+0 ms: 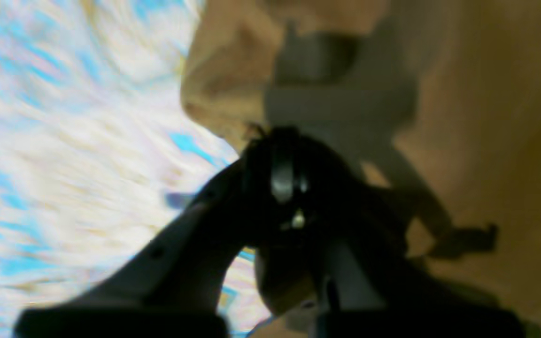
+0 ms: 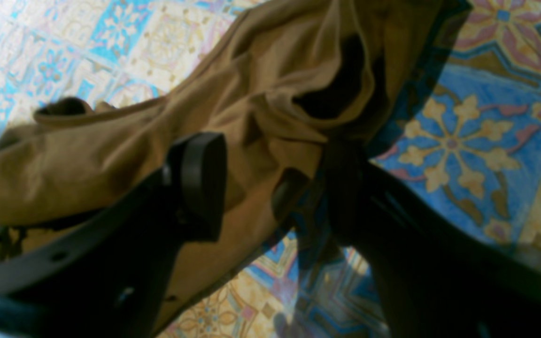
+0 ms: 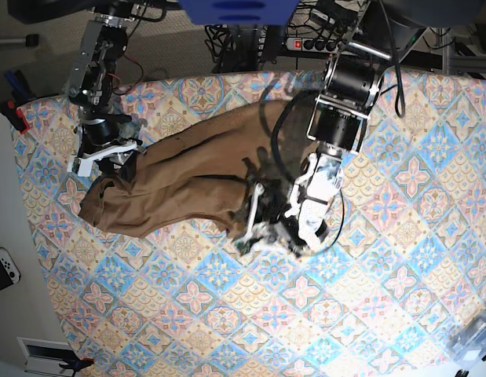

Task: Layout the t-shirt on the table in an organized manner, then fold the t-shirt properly
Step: 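Grasp the shirt with the left gripper and pull it toward the right gripper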

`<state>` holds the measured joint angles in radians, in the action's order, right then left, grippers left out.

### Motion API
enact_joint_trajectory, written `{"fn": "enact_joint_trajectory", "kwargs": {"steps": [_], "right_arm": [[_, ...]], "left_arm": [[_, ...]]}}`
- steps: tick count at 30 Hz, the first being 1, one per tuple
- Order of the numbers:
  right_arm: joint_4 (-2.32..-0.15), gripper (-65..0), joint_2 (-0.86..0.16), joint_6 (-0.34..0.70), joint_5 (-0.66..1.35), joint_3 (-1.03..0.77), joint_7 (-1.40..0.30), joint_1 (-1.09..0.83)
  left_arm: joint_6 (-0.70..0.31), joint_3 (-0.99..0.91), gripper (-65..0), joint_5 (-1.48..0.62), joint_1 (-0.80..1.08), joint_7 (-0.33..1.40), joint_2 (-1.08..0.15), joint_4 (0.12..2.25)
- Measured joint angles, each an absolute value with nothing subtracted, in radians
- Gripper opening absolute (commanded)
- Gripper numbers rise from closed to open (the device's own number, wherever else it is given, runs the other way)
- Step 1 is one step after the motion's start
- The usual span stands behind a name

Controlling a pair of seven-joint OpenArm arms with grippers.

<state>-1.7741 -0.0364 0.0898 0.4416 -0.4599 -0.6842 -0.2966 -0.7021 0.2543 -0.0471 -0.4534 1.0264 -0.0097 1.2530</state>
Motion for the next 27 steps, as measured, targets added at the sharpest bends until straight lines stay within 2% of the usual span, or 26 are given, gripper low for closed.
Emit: {"fn": "enact_joint_trajectory", "kwargs": {"steps": [8,11,13,14,16,17,18,22,27], "right_arm": [[-1.776,-33.3,-0.039,0.091,0.445,-0.459,-0.676,-0.32],[-1.782,-33.3,-0.036,0.085,0.44,-0.46,-0.691,-0.355],[-1.789,-33.3,-0.036,0.088,0.441,-0.46,-0.69,-0.355],[-1.795,-33.3,-0.036,0.09,0.441,-0.46,-0.685,-0.349],[-1.805,-33.3,-0.037,0.09,0.442,-0.46,-0.674,-0.347],[-1.81,-33.3,-0.038,0.091,0.442,-0.46,-0.67,-0.354],[-1.82,-33.3,-0.038,0.091,0.442,-0.46,-0.673,-0.37],[-1.832,-33.3,-0.036,0.088,0.44,-0.459,-0.694,-0.4],[-1.84,-33.3,-0.036,0.09,0.442,-0.457,-0.676,-0.383]], "left_arm": [[-0.703,0.253,-65.0,-0.052,-0.602,1.005,0.097,1.468],[-0.706,0.228,-65.0,-0.033,-0.656,0.978,0.139,1.435],[-0.694,0.228,-65.0,-0.044,-0.721,0.847,0.15,1.282],[-0.648,0.239,-58.1,-0.063,-0.763,0.775,0.15,1.17],[-0.509,0.262,-38.7,-0.039,-0.796,0.711,0.15,0.982],[-0.446,0.265,-32.1,-0.039,-0.783,0.698,0.146,0.945],[-0.41,0.275,-28.2,-0.037,-0.76,0.676,0.138,0.939],[-0.351,0.292,-29.4,-0.046,-0.726,0.603,0.145,0.948],[-0.354,0.263,-30.4,-0.044,-0.664,0.594,0.149,1.094]]}}
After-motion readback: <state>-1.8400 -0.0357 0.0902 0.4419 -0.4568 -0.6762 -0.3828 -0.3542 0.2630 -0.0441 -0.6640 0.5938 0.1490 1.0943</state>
